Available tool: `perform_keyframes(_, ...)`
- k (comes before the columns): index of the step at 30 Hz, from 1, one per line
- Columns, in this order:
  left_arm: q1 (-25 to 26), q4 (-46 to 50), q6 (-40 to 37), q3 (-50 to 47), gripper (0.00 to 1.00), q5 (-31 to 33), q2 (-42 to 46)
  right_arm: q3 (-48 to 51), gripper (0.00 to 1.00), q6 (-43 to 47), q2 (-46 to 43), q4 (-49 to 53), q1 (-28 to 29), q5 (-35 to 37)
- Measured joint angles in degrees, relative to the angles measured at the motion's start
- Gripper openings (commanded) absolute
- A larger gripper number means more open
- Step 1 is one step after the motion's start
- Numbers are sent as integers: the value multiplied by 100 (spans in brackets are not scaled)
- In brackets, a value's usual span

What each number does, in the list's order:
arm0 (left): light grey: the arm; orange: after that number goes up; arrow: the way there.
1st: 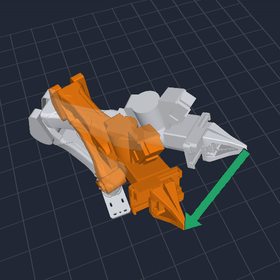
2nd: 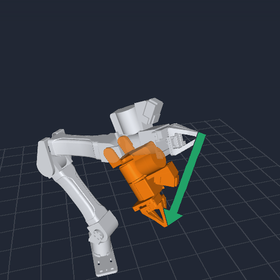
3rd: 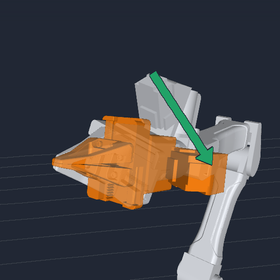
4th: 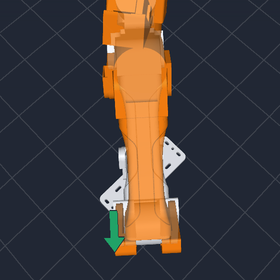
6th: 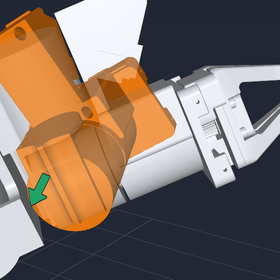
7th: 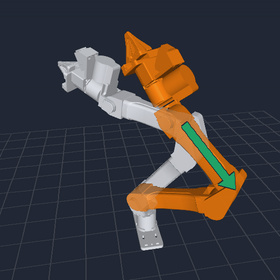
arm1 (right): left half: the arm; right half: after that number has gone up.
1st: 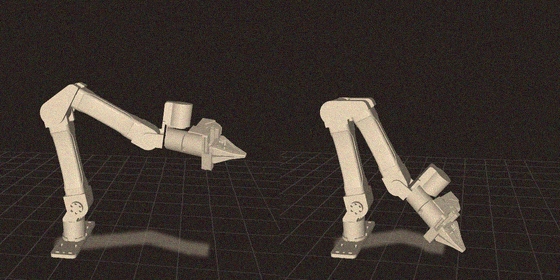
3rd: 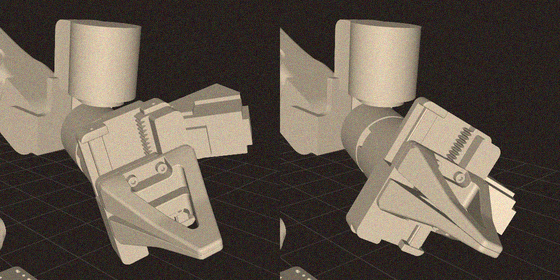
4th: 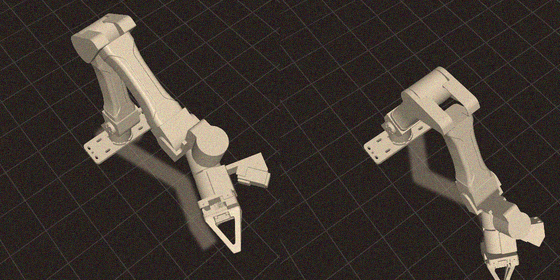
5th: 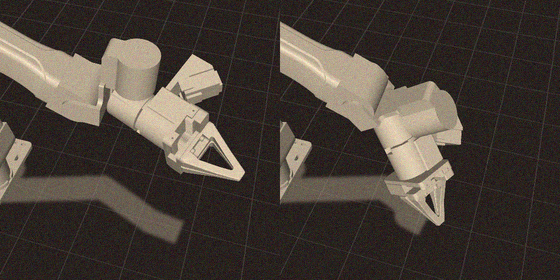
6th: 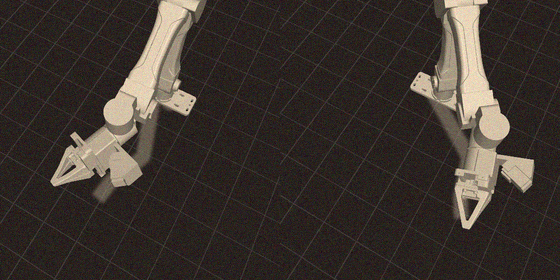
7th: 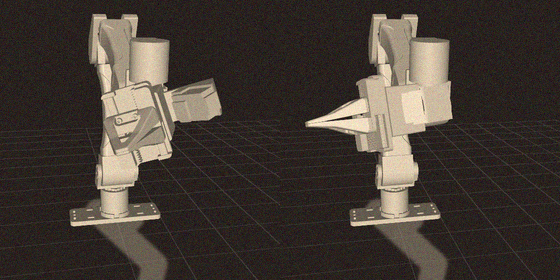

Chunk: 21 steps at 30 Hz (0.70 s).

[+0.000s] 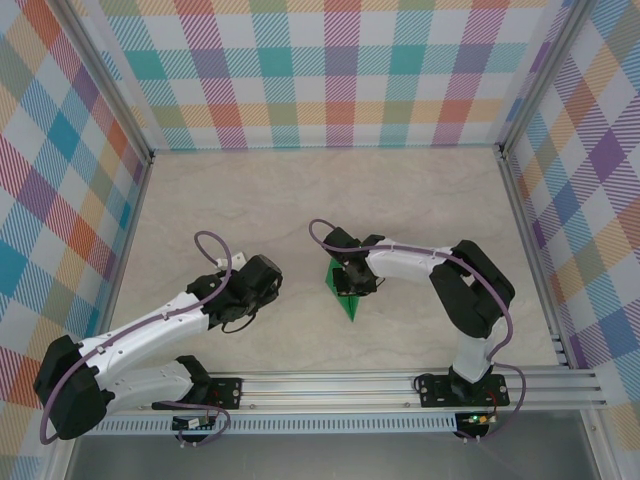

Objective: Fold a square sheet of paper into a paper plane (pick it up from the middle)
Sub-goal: Move the paper plane to the center of the table.

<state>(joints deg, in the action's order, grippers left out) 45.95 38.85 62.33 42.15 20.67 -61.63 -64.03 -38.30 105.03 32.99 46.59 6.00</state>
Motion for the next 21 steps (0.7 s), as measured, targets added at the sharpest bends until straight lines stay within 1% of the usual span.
perform_keyframes(5, 0, 0, 0, 0, 50, -2, 0, 17, 20, 0, -33, -22, 0, 0)
perform_keyframes(11, 0, 2, -17, 0, 50, 0, 0, -11, 16, 22, -35, 15, -4, 7)
perform_keyframes(21, 0, 4, -42, 0, 52, 2, 0, -15, 17, -22, -7, -17, -9, -17)
